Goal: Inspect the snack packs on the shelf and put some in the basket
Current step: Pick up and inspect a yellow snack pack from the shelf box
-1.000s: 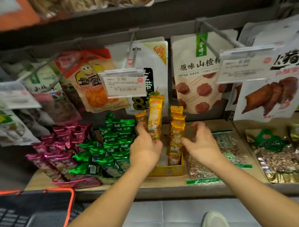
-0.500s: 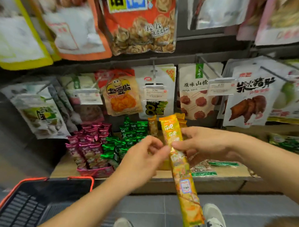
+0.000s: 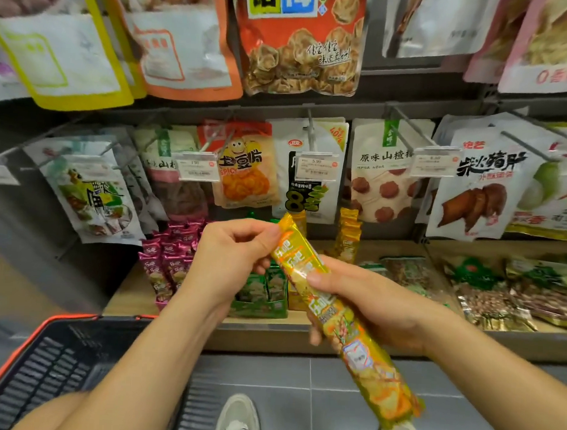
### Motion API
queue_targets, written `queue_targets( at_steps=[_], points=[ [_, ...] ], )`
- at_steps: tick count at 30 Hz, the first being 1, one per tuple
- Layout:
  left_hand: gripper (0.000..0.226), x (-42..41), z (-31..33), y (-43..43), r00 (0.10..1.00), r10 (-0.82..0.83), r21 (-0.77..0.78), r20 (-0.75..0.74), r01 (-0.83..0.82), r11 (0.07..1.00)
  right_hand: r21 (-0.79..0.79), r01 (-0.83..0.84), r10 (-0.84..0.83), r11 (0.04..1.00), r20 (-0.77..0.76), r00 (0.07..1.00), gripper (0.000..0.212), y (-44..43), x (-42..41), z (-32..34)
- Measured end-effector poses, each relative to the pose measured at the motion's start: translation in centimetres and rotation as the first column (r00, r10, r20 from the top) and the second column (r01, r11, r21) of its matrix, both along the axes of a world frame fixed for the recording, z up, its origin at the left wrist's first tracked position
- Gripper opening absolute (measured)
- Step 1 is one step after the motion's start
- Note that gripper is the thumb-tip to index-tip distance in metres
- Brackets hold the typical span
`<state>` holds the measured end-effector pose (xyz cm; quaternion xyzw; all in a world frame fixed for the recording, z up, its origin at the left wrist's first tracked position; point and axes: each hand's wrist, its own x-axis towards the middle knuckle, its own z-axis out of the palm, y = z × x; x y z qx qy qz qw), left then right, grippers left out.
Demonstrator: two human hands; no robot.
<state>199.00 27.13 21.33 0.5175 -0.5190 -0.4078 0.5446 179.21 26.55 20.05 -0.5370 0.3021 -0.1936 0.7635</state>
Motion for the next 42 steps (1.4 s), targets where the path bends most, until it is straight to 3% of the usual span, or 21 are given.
queue_targets(
  at_steps=[3, 7, 14, 16, 19, 22, 24, 29, 31, 34, 38, 40, 42],
  points=[
    [0.028, 0.5, -0.2, -0.6, 0.998, 0.03, 0.029, -0.053, -0.029, 0.999, 0.03, -0.023, 0.023, 0.999, -0.01, 1.0, 0.034, -0.5, 0.3, -0.4],
    [0.009, 0.8, -0.3, -1.0, 0.982, 0.032, 0.082, -0.188, -0.017, 0.996, -0.229, 0.047, -0.08, 0.972, -0.139, 0.987, 0.019, -1.2, 0.6, -0.7],
    [0.02, 0.4, -0.9, -0.8, 0.959, -0.045, 0.066, -0.28, 0.066, 0.996, -0.48, 0.051, -0.182, 0.876, -0.23, 0.956, 0.017, -1.8, 0.3, -1.7],
    [0.024, 0.3, -0.9, -0.7, 0.972, -0.093, 0.05, -0.216, 0.106, 0.993, -0.588, -0.003, -0.201, 0.809, -0.282, 0.938, 0.021, -1.6, 0.1, -2.1],
    [0.035, 0.3, -0.6, -0.5, 0.999, -0.04, 0.061, -0.026, 0.041, 0.997, -0.728, -0.051, -0.281, 0.684, -0.327, 0.902, 0.03, -1.1, 0.0, -2.5],
    [0.011, 0.2, -0.9, -0.7, 0.997, 0.007, 0.081, 0.076, -0.013, 0.997, -0.824, -0.09, -0.413, 0.559, -0.371, 0.832, 0.036, -1.0, 0.0, -2.8],
    [0.008, 0.2, -1.1, -0.9, 0.983, 0.026, 0.087, 0.182, -0.043, 0.995, -0.871, -0.12, -0.492, 0.476, -0.377, 0.785, 0.037, -0.9, 0.1, -3.0],
    [0.013, -0.1, -1.0, -0.7, 0.992, -0.019, 0.077, 0.124, 0.009, 0.997, -0.923, -0.086, -0.565, 0.375, -0.301, 0.768, 0.037, -0.8, 0.4, -3.2],
    [0.022, 0.1, -0.9, -0.7, 1.0, 0.006, 0.07, 0.012, -0.007, 0.998, -0.891, -0.052, -0.496, 0.451, -0.298, 0.816, 0.042, -1.1, 0.3, -3.0],
    [0.017, 0.3, -0.8, -0.8, 0.988, 0.034, 0.091, -0.153, -0.02, 0.996, -0.749, -0.106, -0.295, 0.654, -0.381, 0.876, 0.055, -1.5, 0.0, -2.7],
    [0.011, 1.1, -0.5, -1.1, 0.953, 0.122, 0.099, -0.277, -0.098, 0.99, -0.434, -0.158, -0.02, 0.887, -0.379, 0.925, 0.052, -1.4, -0.3, -2.3],
    [0.021, 1.8, -0.3, -1.4, 0.92, 0.187, 0.093, -0.344, -0.164, 0.982, -0.324, -0.178, 0.066, 0.929, -0.327, 0.943, 0.039, -1.3, -0.5, -2.0],
    [0.025, 2.3, -0.2, -1.5, 0.891, 0.224, 0.09, -0.395, -0.206, 0.974, -0.328, -0.144, 0.047, 0.934, -0.285, 0.957, 0.031, -1.2, -0.3, -1.8]
  ],
)
